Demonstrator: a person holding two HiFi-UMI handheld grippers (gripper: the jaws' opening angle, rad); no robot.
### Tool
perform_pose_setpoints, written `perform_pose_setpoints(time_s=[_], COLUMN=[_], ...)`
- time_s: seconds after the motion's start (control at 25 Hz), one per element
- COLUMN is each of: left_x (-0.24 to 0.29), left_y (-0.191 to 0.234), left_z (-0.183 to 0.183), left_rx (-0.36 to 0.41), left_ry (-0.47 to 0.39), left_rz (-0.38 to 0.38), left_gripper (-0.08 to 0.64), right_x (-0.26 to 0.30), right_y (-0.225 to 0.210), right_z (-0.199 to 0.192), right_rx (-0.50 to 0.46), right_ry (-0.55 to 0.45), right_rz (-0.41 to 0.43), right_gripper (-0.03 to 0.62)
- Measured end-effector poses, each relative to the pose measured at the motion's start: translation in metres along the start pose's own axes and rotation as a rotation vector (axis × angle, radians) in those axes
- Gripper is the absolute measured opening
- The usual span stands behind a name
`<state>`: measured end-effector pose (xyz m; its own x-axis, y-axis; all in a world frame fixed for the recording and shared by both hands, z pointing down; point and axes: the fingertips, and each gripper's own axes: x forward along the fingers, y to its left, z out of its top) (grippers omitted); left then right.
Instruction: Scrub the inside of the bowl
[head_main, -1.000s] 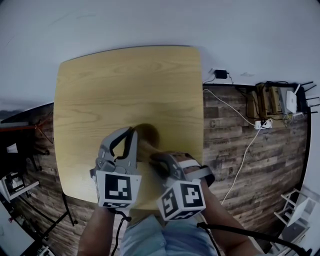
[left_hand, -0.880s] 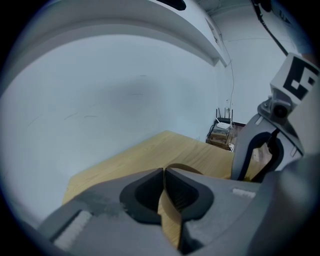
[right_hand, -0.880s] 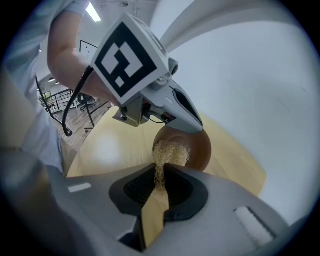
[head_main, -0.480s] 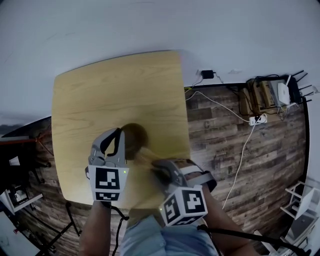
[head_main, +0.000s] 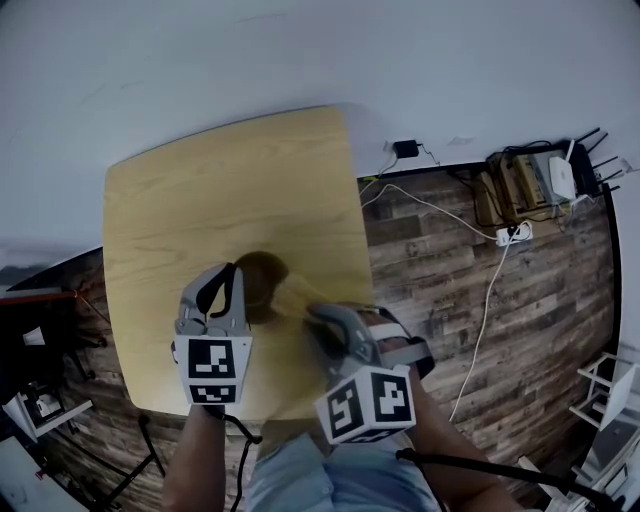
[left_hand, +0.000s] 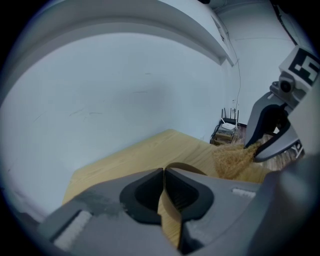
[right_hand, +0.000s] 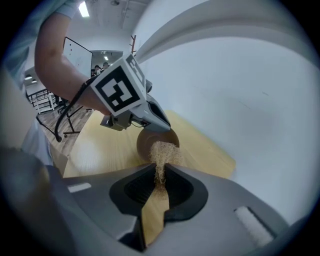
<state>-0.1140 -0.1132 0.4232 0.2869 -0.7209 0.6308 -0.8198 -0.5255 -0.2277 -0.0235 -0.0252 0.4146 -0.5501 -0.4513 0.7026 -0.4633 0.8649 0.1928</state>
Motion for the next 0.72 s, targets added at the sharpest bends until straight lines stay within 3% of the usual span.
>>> perform_pose_setpoints(time_s=[0.4,0.72], left_x=[0.0,0.0], left_y=[0.0,0.002], left_z=[0.001,-0.004], left_rx=[-0.022,-0.087], left_ry=[-0.024,-0.036], left_rz=[-0.034,-0.08], left_gripper=[0.035,0.035], right_x=[0.043,0.073], right_y=[-0.004,-0.004], right_z=[0.015,0.022], right_rx=[-0.009,-0.014], right_ry=[0.012,0.034], right_rz=[0.01,0.024], right_gripper=[0.055,0.055])
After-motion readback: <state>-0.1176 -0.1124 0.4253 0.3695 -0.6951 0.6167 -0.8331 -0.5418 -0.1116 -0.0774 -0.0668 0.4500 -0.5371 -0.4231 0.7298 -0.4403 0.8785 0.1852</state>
